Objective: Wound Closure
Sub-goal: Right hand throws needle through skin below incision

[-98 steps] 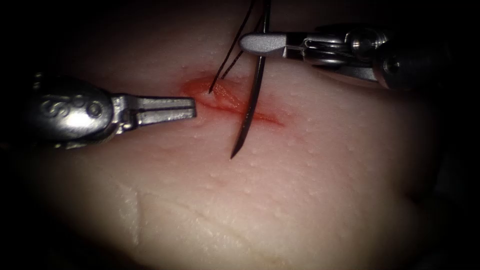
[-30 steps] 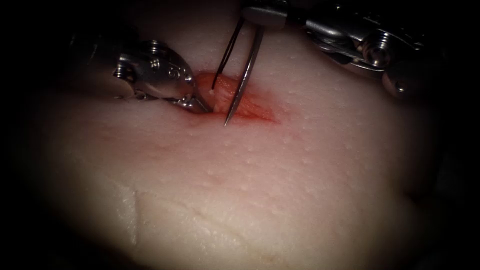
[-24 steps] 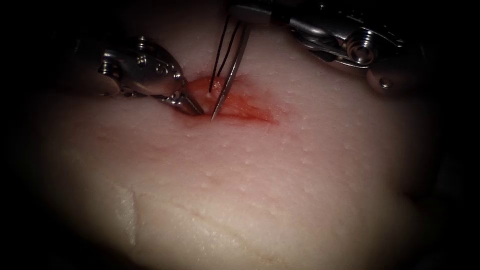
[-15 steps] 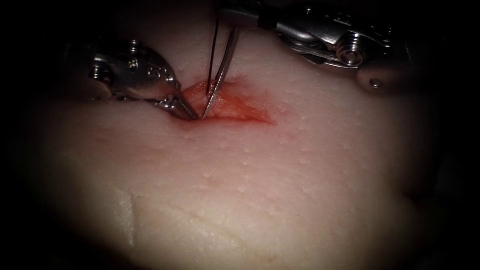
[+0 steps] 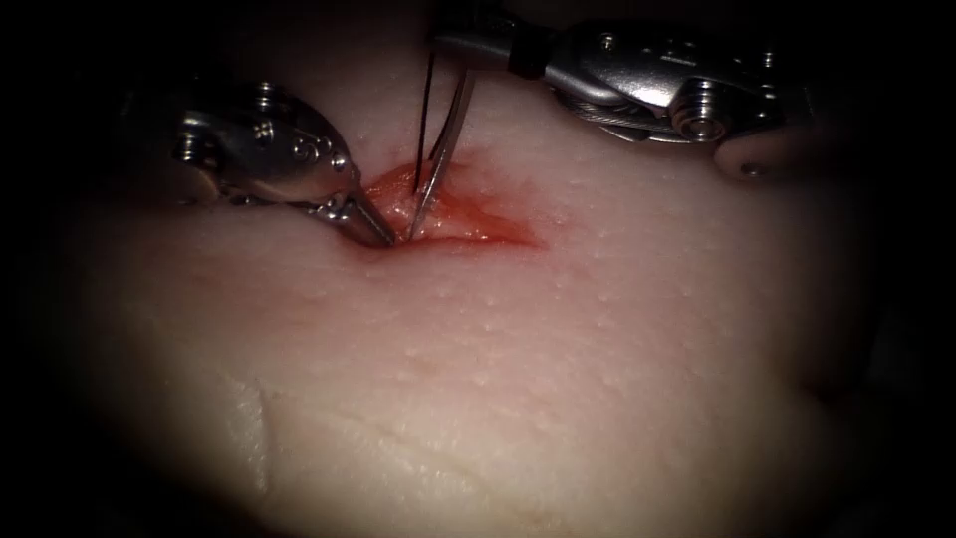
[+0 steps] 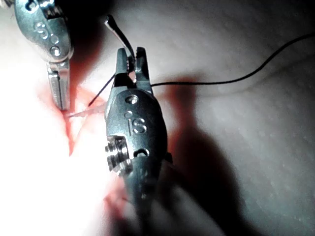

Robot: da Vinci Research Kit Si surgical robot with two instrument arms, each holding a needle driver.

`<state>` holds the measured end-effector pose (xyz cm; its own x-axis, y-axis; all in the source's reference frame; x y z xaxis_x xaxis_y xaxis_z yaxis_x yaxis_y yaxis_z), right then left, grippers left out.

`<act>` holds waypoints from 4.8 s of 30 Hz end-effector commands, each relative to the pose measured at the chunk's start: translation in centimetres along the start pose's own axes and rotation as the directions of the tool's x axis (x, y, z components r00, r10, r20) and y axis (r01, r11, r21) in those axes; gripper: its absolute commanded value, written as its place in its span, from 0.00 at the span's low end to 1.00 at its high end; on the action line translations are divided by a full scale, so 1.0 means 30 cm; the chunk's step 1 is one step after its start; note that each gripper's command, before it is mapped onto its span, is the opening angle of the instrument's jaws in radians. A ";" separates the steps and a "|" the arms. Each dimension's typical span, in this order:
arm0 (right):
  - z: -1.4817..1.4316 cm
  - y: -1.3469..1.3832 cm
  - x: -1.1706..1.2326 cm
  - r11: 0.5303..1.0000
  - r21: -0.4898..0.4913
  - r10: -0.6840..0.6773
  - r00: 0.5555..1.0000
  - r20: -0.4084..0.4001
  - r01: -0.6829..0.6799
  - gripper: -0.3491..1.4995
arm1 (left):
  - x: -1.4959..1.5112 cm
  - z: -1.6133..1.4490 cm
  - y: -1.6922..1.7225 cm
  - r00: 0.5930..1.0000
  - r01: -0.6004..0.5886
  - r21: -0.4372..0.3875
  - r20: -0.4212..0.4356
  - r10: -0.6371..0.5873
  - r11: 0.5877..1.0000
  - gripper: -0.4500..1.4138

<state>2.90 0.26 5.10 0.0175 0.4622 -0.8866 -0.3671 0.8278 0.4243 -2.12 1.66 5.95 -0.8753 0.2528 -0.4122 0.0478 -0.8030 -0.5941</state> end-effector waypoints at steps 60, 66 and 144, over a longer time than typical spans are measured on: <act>-0.0032 -0.0041 -0.0048 0.991 0.034 0.132 0.991 0.025 -0.133 0.00 | -0.003 -0.002 0.019 0.989 0.000 0.087 -0.147 0.013 0.996 0.03; -0.0010 -0.0049 -0.0049 0.991 0.037 0.131 0.991 0.022 -0.132 0.00 | -0.002 -0.002 0.018 0.987 0.004 0.092 -0.158 0.011 0.996 0.01; 0.0053 -0.0046 -0.0095 0.843 0.136 0.518 0.854 0.052 -0.520 0.00 | -0.010 0.003 0.017 0.985 -0.002 0.118 -0.169 0.022 0.993 0.00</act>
<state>3.03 0.12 5.29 -0.1271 0.8395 -0.5284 -0.1943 0.5013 0.8432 -1.84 1.21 5.80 -0.7801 0.3213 -0.5368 -0.0091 -0.8637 -0.5039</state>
